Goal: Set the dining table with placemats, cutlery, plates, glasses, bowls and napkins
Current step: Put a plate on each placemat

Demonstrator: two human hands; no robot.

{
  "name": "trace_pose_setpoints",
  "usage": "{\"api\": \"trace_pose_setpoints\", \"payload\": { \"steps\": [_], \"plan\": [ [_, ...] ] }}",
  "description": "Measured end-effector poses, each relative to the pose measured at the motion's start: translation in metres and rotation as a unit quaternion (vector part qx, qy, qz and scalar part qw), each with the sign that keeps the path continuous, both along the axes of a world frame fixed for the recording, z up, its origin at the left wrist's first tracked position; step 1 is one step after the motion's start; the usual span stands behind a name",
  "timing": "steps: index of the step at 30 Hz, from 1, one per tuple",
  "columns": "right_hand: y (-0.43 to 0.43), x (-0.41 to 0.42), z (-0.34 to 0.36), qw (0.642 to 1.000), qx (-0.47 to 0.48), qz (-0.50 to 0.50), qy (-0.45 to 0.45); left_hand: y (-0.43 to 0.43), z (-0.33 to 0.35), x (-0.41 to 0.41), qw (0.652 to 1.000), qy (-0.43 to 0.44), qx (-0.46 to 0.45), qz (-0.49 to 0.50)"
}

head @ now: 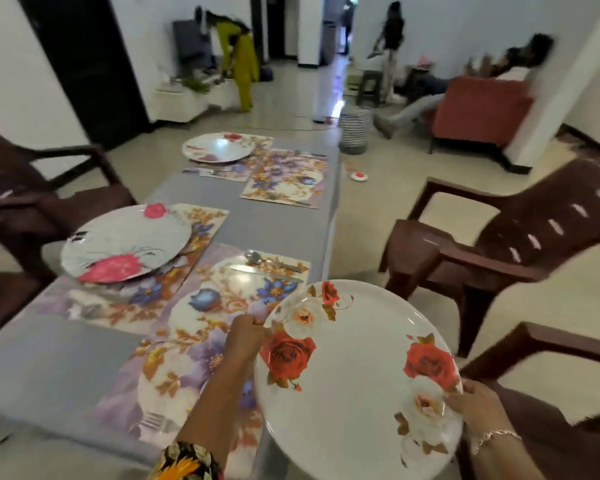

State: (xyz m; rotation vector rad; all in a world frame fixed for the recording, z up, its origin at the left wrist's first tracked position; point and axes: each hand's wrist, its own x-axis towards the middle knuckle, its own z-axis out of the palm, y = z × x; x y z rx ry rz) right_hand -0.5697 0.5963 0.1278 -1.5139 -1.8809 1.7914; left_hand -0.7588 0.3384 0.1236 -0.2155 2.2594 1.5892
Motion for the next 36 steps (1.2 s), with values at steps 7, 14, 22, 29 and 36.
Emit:
{"api": "trace_pose_setpoints", "payload": {
  "steps": [7, 14, 22, 29, 36],
  "plan": [
    [-0.007, -0.097, -0.010, 0.983, 0.007, 0.178, -0.050, -0.052, -0.017, -0.022, 0.992, -0.017, -0.023, 0.121],
    [-0.031, -0.158, -0.026, 0.961, 0.008, 0.265, -0.076, -0.091, -0.034, -0.034, 0.972, -0.033, -0.132, 0.193],
    [-0.050, -0.196, -0.048, 0.944, -0.027, 0.316, -0.096, -0.110, -0.045, -0.028, 0.951, -0.050, -0.197, 0.232],
    [-0.049, -0.204, -0.054, 0.946, -0.005, 0.317, -0.062, -0.097, -0.053, -0.018, 0.900, -0.063, -0.235, 0.363],
    [-0.047, -0.208, -0.048, 0.943, -0.024, 0.327, -0.062, -0.079, -0.046, -0.023, 0.867, -0.094, -0.329, 0.363]
  ]
}}
